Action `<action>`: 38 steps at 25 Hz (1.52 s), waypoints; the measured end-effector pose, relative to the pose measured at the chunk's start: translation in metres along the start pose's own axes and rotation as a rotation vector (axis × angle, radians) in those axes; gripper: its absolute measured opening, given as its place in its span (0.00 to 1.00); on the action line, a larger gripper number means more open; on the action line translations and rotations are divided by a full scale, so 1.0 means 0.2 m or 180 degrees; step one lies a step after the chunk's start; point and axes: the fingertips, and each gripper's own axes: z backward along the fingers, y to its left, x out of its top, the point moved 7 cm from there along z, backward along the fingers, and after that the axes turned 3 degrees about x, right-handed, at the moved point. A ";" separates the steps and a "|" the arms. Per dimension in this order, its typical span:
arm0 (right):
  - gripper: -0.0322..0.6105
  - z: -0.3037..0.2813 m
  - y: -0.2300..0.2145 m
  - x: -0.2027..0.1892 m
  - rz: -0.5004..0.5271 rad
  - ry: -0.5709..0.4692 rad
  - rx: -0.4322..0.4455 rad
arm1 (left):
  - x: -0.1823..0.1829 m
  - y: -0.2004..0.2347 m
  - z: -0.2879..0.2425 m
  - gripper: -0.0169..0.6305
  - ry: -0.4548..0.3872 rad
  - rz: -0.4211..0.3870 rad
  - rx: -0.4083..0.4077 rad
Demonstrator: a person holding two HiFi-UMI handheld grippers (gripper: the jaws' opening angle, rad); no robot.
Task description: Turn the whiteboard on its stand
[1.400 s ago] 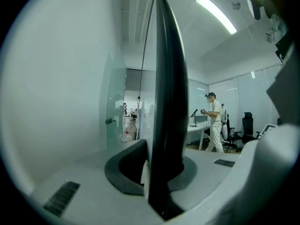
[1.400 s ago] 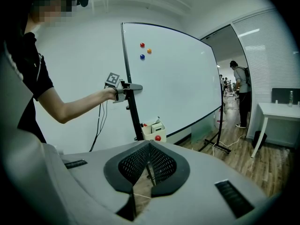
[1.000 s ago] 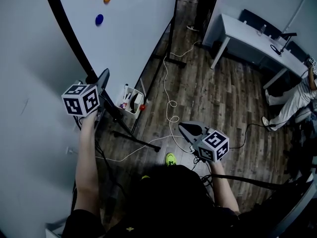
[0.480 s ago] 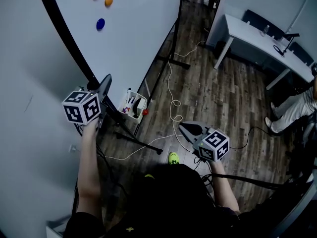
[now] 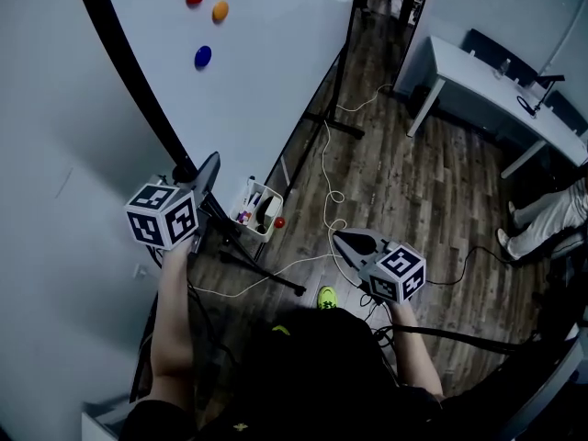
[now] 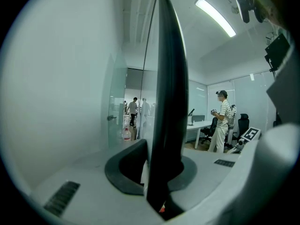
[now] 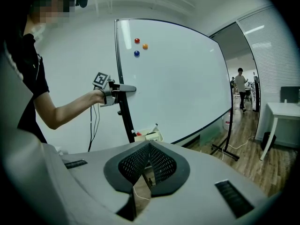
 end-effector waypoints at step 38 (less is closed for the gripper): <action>0.05 -0.18 0.45 0.12 0.0339 0.0024 0.0226 | -0.14 -0.12 0.35 0.33 -0.0450 -0.0156 0.0199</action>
